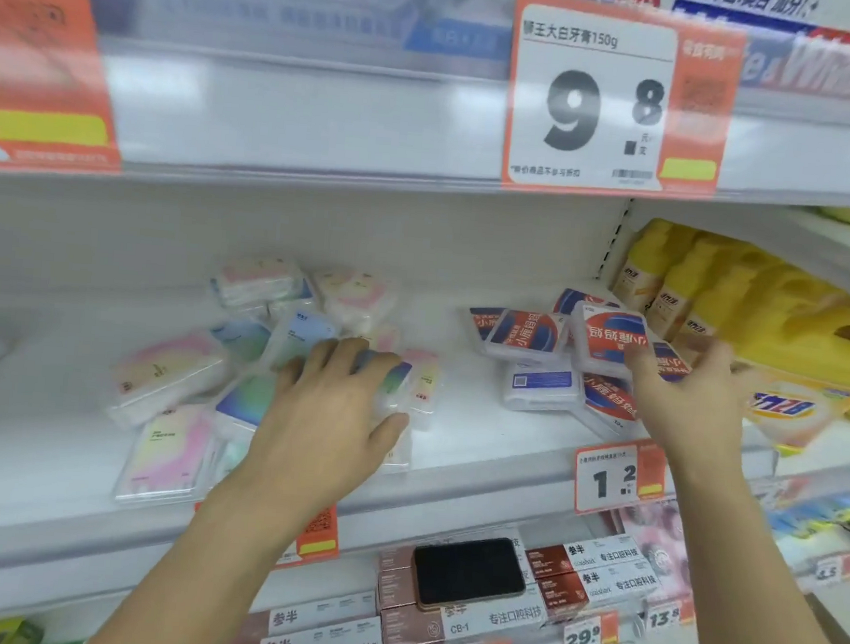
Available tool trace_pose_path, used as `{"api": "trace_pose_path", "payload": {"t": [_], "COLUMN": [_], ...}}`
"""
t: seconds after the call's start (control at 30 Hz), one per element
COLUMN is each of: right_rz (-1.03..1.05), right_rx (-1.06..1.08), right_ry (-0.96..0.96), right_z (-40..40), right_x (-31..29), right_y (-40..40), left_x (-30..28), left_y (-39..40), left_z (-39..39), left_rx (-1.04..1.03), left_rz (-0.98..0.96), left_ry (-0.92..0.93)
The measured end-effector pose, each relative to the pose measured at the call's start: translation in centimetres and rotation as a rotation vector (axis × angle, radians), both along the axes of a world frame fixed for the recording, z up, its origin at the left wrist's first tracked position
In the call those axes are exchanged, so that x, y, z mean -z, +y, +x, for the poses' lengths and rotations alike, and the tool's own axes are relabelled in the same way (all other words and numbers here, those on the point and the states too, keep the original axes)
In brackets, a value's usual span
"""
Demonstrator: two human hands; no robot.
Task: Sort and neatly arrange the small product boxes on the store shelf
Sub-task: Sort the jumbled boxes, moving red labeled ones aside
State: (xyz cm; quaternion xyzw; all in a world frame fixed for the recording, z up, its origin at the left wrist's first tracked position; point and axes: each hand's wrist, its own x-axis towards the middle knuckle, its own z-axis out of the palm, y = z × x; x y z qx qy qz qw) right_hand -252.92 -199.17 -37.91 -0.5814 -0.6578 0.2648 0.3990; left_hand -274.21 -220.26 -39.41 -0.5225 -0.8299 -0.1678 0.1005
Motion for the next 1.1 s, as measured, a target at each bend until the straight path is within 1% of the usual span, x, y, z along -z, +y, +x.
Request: {"api": "trace_pose_path", "payload": {"t": [0.1, 0.2, 0.27, 0.3, 0.33, 0.37, 0.4, 0.43, 0.5, 0.53, 0.57, 0.63, 0.67, 0.73, 0.83, 0.9, 0.97, 1.03, 1.1], "right_rz": [-0.040, -0.043, 0.086, 0.204, 0.323, 0.404, 0.439, 0.423, 0.273, 0.213, 0.190, 0.236, 0.271, 0.328, 0.325, 0.299, 0.214, 0.151, 0.188], "right_rx": [-0.081, -0.006, 0.095, 0.104, 0.047, -0.067, -0.238, -0.447, -0.844, -0.970, -1.033, -1.029, -0.993, -0.881, -0.680, -0.550, -0.487, -0.500, -0.515], "right_ry": [-0.143, -0.196, -0.205, -0.155, -0.070, 0.008, 0.051, 0.049, -0.063, -0.154, -0.245, -0.375, -0.390, -0.326, -0.185, -0.088, -0.061, -0.169, -0.297], "right_z": [-0.6, -1.4, -2.1, -2.6, -3.4, -4.4, -5.4, -6.5, -8.3, -9.0, -9.7, -10.8, -11.3, -12.1, -12.9, -13.0, -13.1, -13.4, -13.9], "right_x": [0.6, 0.5, 0.2, -0.1, -0.5, -0.8, -1.0, -1.0, -0.6, 0.0, 0.8, 1.9, 2.2, 2.3, 2.2, 2.1, 2.0, 2.1, 1.8], "right_y": [-0.2, -0.5, -0.9, -1.6, -2.7, -4.0, -5.5, -7.3, -10.6, -11.6, -12.1, -12.3, -12.2, -11.7, -10.8, -10.4, -10.2, -10.3, -10.8], "left_x": [-0.3, -1.0, -1.7, -2.2, -2.5, -2.8, -3.1, -3.3, -3.7, -3.8, -3.6, -2.6, -1.7, -0.2, 0.8, 0.5, 0.1, 0.0, 0.2], "left_y": [-0.5, -1.4, -2.5, -3.1, -3.9, -4.7, -5.6, -6.5, -8.4, -9.4, -10.2, -11.3, -11.6, -11.9, -12.6, -13.3, -14.0, -14.6, -15.0], "left_z": [0.0, -0.3, -0.9, -1.4, -2.0, -2.6, -3.3, -3.9, -5.1, -5.6, -6.1, -6.8, -7.0, -7.4, -8.2, -8.5, -8.6, -8.8, -9.3], "left_rx": [0.024, 0.014, -0.009, -0.026, -0.048, -0.080, -0.121, -0.165, -0.229, -0.240, -0.239, -0.205, -0.183, -0.154, -0.142, -0.148, -0.160, -0.170, -0.176], "left_rz": [-0.037, -0.066, -0.074, -0.080, -0.094, -0.123, -0.163, -0.208, -0.278, -0.290, -0.282, -0.202, -0.140, -0.027, 0.043, 0.076, 0.104, 0.114, 0.113], "left_ry": [-0.032, -0.102, -0.113, -0.121, -0.137, -0.159, -0.188, -0.230, -0.364, -0.429, -0.474, -0.495, -0.486, -0.451, -0.375, -0.385, -0.429, -0.458, -0.466]}}
